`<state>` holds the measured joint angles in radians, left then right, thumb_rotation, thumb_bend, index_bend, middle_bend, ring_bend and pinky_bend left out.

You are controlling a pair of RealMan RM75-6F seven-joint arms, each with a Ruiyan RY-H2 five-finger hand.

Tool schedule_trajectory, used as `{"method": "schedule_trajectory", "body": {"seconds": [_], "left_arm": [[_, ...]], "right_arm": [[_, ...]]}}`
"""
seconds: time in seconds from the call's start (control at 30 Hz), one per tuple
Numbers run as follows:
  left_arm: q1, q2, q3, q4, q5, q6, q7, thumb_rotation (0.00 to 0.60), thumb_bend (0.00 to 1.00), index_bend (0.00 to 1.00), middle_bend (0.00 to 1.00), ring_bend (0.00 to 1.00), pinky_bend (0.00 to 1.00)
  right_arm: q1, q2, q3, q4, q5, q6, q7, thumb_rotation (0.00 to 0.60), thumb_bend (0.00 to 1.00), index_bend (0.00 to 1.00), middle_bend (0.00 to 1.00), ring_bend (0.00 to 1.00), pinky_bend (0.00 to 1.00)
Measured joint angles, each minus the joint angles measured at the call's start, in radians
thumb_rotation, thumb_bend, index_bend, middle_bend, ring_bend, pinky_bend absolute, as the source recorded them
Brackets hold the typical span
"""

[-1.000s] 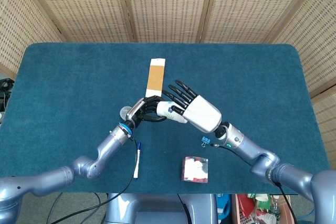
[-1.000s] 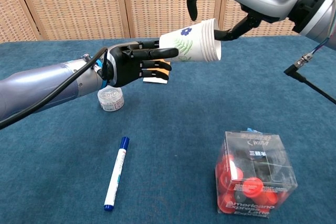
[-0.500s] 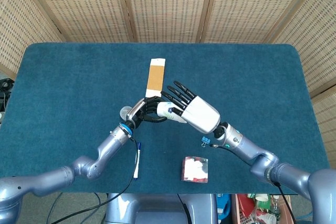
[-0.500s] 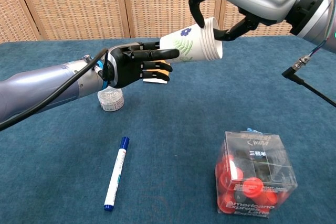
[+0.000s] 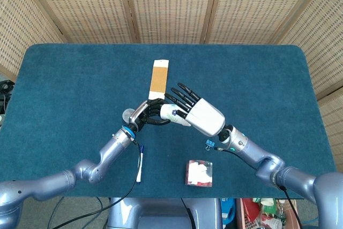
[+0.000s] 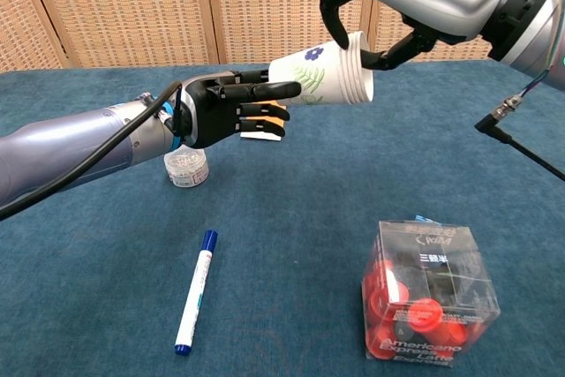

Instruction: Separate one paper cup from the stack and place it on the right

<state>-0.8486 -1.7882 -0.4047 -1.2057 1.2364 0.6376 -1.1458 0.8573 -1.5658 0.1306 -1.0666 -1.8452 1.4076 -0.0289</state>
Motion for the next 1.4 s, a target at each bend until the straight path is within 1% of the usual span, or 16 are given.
{"method": "schedule_trajectory", "body": {"seconds": [0.23,0.43,0.67,0.83,0.93,1.13,1.2,1.27,1.4], "left_arm": [[0.004,0.009,-0.003,0.004,0.000,0.003,-0.003,0.600,0.03,0.49,0.43,0.51,0.50],[0.024,0.044,-0.001,0.023,0.003,0.004,-0.018,0.600,0.03,0.49,0.43,0.51,0.50],[0.066,0.123,0.010,0.039,0.031,0.026,-0.043,0.600,0.03,0.49,0.43,0.51,0.50],[0.104,0.215,0.033,0.045,0.078,0.077,-0.018,0.600,0.03,0.49,0.43,0.51,0.50],[0.130,0.272,0.055,0.051,0.105,0.120,0.058,0.600,0.03,0.49,0.43,0.50,0.50],[0.179,0.398,0.109,0.054,0.146,0.185,0.290,0.600,0.03,0.49,0.43,0.47,0.49],[0.192,0.441,0.131,0.053,0.156,0.195,0.384,0.600,0.03,0.49,0.43,0.47,0.47],[0.204,0.482,0.154,0.051,0.163,0.198,0.480,0.600,0.03,0.49,0.43,0.46,0.43],[0.223,0.541,0.195,0.043,0.159,0.189,0.656,0.600,0.03,0.49,0.43,0.45,0.38]], "right_arm": [[-0.008,0.002,-0.006,0.006,0.002,0.021,-0.001,0.600,0.51,0.67,0.20,0.04,0.04],[-0.040,0.030,-0.022,0.009,-0.002,0.073,0.005,0.600,0.52,0.68,0.20,0.04,0.04],[-0.094,0.089,-0.048,0.011,-0.005,0.127,0.003,0.600,0.52,0.68,0.21,0.04,0.04],[-0.107,0.140,-0.069,0.013,-0.011,0.113,-0.025,0.600,0.52,0.68,0.21,0.04,0.06],[-0.102,0.175,-0.088,0.008,-0.022,0.067,-0.055,0.600,0.52,0.68,0.21,0.04,0.06],[-0.076,0.220,-0.125,-0.008,-0.062,-0.026,-0.152,0.600,0.54,0.70,0.21,0.04,0.06],[-0.063,0.234,-0.137,-0.014,-0.080,-0.063,-0.195,0.600,0.54,0.70,0.21,0.04,0.06],[-0.049,0.250,-0.150,-0.024,-0.097,-0.104,-0.237,0.600,0.54,0.70,0.21,0.04,0.06],[-0.021,0.281,-0.169,-0.054,-0.120,-0.182,-0.302,0.600,0.54,0.70,0.20,0.04,0.06]]}}
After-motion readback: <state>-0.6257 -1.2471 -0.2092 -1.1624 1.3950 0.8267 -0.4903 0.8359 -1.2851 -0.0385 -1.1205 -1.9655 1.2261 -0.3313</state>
